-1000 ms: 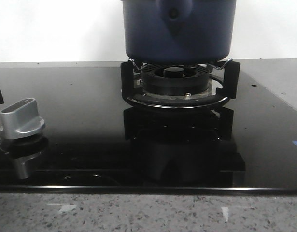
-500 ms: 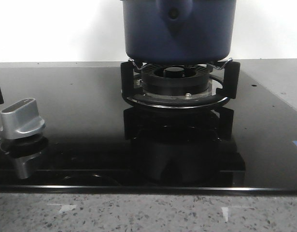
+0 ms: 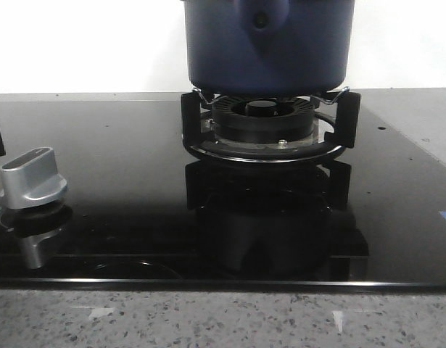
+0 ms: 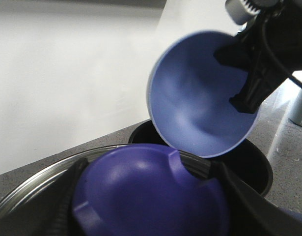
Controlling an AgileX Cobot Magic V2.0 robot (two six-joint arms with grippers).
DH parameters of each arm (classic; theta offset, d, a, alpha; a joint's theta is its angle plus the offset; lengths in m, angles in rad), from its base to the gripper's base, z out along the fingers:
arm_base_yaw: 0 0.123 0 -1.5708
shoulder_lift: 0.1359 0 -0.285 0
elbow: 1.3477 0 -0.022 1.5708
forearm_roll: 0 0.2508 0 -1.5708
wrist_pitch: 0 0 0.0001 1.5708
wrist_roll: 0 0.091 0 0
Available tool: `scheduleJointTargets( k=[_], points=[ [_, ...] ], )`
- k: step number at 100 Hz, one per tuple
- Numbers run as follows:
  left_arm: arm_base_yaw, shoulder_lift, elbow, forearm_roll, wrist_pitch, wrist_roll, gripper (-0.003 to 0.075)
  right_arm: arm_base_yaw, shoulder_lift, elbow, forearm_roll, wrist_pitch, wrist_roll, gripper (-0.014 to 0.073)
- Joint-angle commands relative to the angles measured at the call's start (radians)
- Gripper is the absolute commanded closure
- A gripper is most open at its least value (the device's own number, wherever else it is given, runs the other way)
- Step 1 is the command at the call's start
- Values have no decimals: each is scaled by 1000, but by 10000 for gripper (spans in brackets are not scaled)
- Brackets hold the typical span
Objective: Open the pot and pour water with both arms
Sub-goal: 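Tilt the bowl with the right gripper to pour water into the saucepan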
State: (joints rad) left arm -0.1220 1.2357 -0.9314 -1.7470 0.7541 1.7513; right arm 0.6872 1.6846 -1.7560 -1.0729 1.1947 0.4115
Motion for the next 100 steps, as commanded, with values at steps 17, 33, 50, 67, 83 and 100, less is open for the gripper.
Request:
scheduleJointTargets(
  k=[17, 33, 50, 67, 83, 100],
  points=[
    [-1, -35, -33, -104, 53, 2, 457, -149, -102, -122, 278, -43, 20, 650],
    [-1, -35, -33, -104, 69, 2, 457, -253, -145, -218, 443, -45, 20, 650],
    [-1, -35, -33, -106, 93, 2, 457, -432, -215, -228, 631, 3, -79, 653],
    [-50, -28, -48, -106, 93, 20, 457, -681, -247, -109, 873, 49, -159, 653],
    [-122, 6, -84, -100, 93, 53, 457, -861, -305, 131, 1123, -29, -210, 653],
    [-164, 49, -130, -107, 93, 53, 457, -933, -365, 363, 1149, -89, -212, 653]
  ],
)
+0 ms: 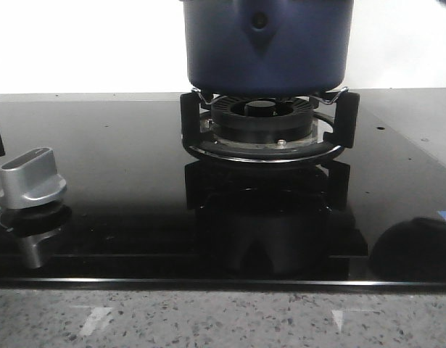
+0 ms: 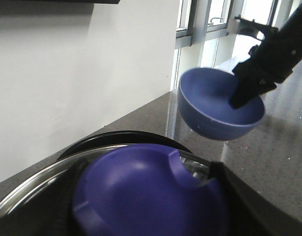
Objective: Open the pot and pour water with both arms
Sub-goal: 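Tilt the bowl with the right gripper to pour water into the saucepan, then set the bowl back on the counter and open the right gripper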
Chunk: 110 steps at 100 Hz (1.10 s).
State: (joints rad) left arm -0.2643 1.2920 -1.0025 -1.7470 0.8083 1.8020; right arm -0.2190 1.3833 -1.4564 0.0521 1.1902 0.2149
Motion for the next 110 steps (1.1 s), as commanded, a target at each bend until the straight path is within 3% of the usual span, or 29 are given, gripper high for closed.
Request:
scheduleJointTargets(
  k=[1, 26, 54, 63, 87, 110],
  points=[
    [-24, -3, -61, -107, 39, 2, 457, -27, -66, 79, 24, -86, -15, 653],
    [-74, 73, -151, -115, 41, 2, 457, -27, -77, 275, 30, -99, -40, 652],
    [-119, 170, -251, -116, 39, 2, 457, -27, -77, 321, 22, -97, -47, 629],
    [-119, 191, -265, -120, 43, 2, 457, -27, -77, 321, 19, -99, -47, 564],
    [-119, 216, -268, -125, 43, 2, 457, -27, -90, 321, 17, -118, -47, 286],
    [-138, 218, -270, -125, 48, 73, 457, -27, -259, 282, 17, -223, -47, 251]
  ],
)
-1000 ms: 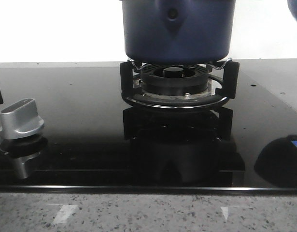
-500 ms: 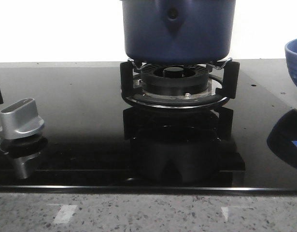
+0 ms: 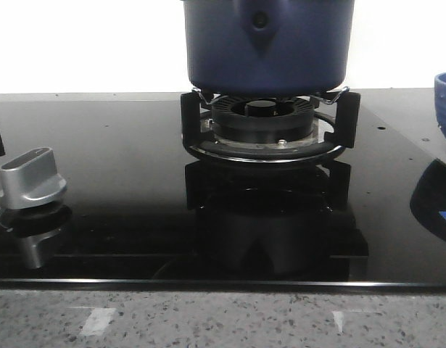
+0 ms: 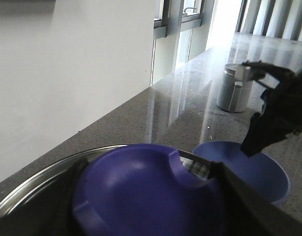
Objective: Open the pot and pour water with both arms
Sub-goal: 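Set the bowl back on the counter and open the right gripper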
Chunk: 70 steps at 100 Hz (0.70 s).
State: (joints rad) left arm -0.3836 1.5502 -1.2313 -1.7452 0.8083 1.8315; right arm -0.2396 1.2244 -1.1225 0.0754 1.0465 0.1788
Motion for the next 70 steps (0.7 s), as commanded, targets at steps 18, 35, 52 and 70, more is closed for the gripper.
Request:
scheduleJointTargets(
  k=[18, 35, 52, 70],
  points=[
    [-61, -17, -49, -127, 41, 129, 457, -2, -254, -91, 31, -120, -11, 374],
    [-78, 34, -102, -127, 35, 131, 457, 8, -374, -90, 43, -120, -11, 663],
    [-78, 86, -160, -127, 31, 131, 457, 53, -445, -90, 43, -111, -11, 663],
    [-78, 139, -211, -127, 24, 128, 457, 75, -476, -90, 43, -62, -11, 663]
  ],
)
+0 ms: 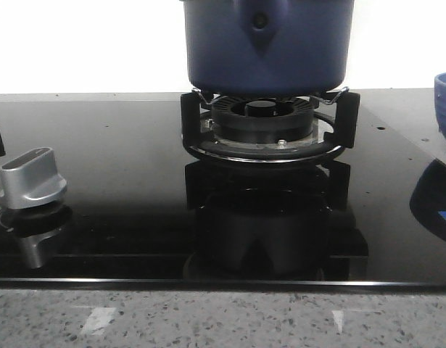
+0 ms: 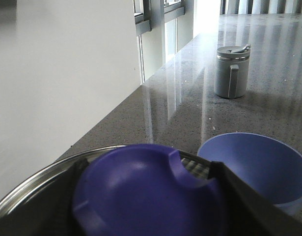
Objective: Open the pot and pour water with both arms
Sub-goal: 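Set the bowl back on the counter and open the right gripper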
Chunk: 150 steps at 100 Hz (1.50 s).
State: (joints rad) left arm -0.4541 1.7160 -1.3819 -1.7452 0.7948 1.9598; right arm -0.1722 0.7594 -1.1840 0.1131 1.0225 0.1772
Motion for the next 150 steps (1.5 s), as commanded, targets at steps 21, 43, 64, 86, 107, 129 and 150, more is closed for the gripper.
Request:
scheduleJointTargets(
  k=[21, 43, 64, 86, 107, 129, 150],
  points=[
    [-7, 10, -82, -127, 27, -1, 457, 9, -12, -28, 5, -20, -17, 663],
    [-7, 21, -82, -127, 21, -1, 457, 9, -12, -28, 5, -15, -19, 663],
    [-7, 21, -82, -127, 12, -75, 457, 9, -12, -24, 5, -14, -19, 663],
    [-7, 21, -82, -127, 4, -83, 456, 11, -12, -24, 5, -7, -19, 663],
    [-7, 21, -82, -127, 25, -83, 393, 11, -12, -24, 5, 9, -19, 663],
    [-7, 21, -82, -127, 12, -83, 219, 11, -12, -24, 5, 13, -19, 663],
    [-7, 19, -110, -127, 20, -83, 214, 11, -12, -24, 5, 13, -36, 663]
  ],
)
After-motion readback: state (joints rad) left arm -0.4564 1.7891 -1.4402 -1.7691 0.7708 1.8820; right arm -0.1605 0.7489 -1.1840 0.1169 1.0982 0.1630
